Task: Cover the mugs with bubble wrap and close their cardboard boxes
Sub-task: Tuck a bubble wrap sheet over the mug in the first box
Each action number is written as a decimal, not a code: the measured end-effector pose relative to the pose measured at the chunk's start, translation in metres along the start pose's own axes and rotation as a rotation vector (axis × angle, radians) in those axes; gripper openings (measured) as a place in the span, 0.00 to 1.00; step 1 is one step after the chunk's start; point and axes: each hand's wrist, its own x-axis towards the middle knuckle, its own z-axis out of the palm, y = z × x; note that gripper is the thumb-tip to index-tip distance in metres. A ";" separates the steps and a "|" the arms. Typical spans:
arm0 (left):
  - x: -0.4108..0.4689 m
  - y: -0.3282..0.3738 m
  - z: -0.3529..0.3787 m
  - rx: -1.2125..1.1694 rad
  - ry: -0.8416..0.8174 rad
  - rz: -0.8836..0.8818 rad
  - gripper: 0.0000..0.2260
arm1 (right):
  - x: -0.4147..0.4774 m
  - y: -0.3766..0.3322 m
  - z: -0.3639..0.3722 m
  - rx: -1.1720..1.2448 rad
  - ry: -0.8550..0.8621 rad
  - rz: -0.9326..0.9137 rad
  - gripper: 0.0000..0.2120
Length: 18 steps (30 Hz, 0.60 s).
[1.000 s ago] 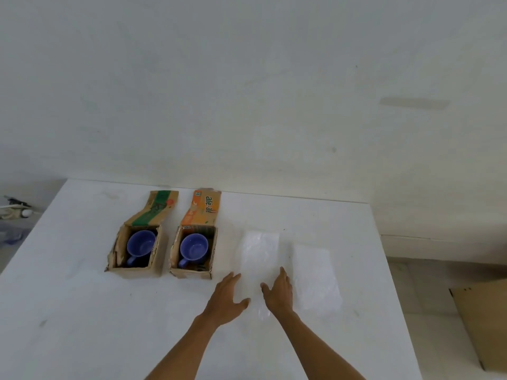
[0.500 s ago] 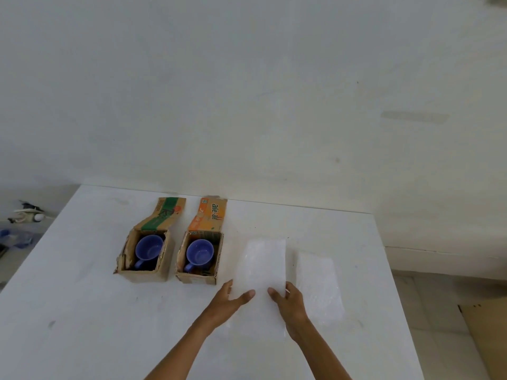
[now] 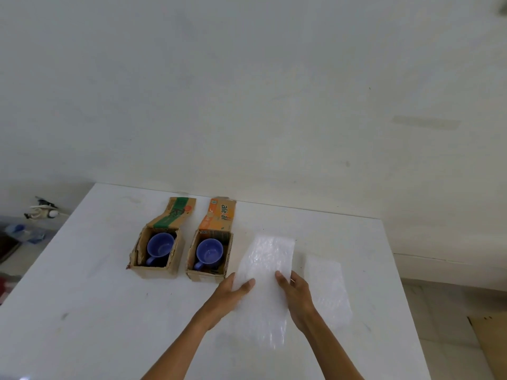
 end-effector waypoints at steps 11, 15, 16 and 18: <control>0.005 0.002 -0.038 -0.040 0.240 0.095 0.13 | 0.015 0.003 0.048 -0.213 -0.099 -0.015 0.18; 0.012 0.011 -0.075 0.040 0.402 0.178 0.11 | 0.028 -0.015 0.079 -0.414 -0.030 -0.159 0.26; 0.015 0.015 -0.084 0.096 0.464 0.208 0.12 | 0.032 -0.017 0.089 -0.476 -0.030 -0.229 0.28; 0.024 0.016 -0.102 0.248 0.566 0.254 0.15 | 0.041 -0.019 0.106 -0.626 -0.046 -0.351 0.26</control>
